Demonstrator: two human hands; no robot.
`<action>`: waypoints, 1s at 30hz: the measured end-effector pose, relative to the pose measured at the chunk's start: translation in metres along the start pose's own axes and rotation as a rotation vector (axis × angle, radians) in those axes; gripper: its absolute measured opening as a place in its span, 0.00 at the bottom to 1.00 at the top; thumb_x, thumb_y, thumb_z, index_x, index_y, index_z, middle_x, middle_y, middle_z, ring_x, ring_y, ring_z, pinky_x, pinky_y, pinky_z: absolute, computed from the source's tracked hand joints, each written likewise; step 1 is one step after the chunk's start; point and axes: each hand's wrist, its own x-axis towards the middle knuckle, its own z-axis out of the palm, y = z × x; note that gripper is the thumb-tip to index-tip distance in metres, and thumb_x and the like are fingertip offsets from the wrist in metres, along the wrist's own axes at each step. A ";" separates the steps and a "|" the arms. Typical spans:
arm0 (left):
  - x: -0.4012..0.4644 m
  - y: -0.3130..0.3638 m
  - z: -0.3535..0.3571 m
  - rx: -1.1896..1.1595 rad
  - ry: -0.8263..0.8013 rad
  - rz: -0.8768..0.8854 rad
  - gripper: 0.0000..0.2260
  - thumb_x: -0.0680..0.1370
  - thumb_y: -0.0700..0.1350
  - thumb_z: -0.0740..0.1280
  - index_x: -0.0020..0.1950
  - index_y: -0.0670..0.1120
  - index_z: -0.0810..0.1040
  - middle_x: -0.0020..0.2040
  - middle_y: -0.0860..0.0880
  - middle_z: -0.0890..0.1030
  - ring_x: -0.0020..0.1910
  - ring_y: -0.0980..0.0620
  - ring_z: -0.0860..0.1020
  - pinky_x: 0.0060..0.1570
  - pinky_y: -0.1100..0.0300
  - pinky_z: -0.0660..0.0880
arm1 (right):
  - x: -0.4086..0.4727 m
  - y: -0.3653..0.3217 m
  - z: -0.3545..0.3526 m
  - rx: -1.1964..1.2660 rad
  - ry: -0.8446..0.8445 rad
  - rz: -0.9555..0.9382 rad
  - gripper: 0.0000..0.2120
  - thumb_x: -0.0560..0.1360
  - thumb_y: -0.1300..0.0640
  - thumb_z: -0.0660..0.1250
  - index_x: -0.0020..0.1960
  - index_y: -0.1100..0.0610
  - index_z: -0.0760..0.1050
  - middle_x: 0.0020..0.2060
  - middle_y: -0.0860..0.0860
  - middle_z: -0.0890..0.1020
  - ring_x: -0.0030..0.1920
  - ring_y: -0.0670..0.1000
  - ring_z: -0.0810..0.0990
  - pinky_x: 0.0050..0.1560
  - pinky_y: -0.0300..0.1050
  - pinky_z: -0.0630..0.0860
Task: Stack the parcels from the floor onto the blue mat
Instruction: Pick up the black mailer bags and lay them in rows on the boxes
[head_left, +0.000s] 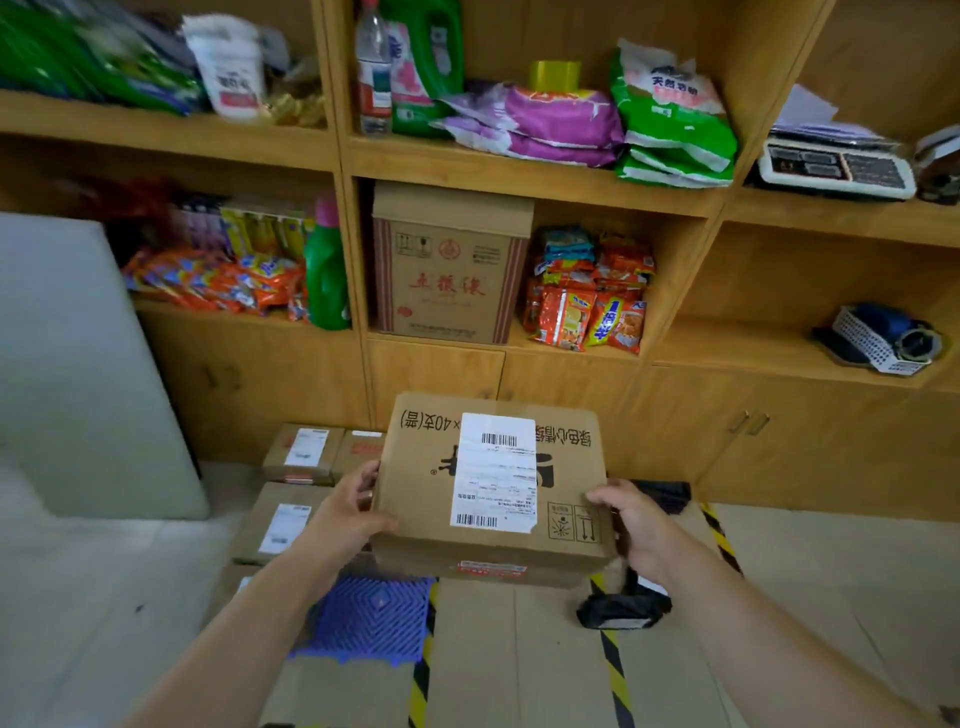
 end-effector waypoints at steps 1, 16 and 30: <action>0.001 -0.006 -0.020 0.005 0.001 -0.008 0.31 0.72 0.31 0.69 0.67 0.54 0.64 0.57 0.54 0.72 0.59 0.51 0.71 0.53 0.56 0.72 | 0.001 0.003 0.022 -0.030 0.001 0.001 0.09 0.74 0.62 0.65 0.53 0.56 0.71 0.54 0.60 0.80 0.57 0.60 0.77 0.61 0.60 0.72; 0.062 -0.116 -0.151 0.005 0.003 -0.226 0.31 0.73 0.31 0.67 0.71 0.54 0.65 0.62 0.49 0.73 0.62 0.47 0.72 0.61 0.45 0.73 | 0.038 0.072 0.181 -0.272 0.064 0.156 0.16 0.74 0.60 0.69 0.62 0.56 0.75 0.55 0.53 0.81 0.56 0.54 0.77 0.60 0.49 0.72; 0.207 -0.230 -0.141 0.062 0.078 -0.454 0.28 0.72 0.26 0.60 0.68 0.49 0.68 0.57 0.48 0.75 0.63 0.45 0.72 0.61 0.50 0.71 | 0.202 0.153 0.220 -0.409 0.009 0.305 0.26 0.74 0.68 0.66 0.69 0.56 0.66 0.52 0.49 0.76 0.51 0.49 0.73 0.46 0.40 0.71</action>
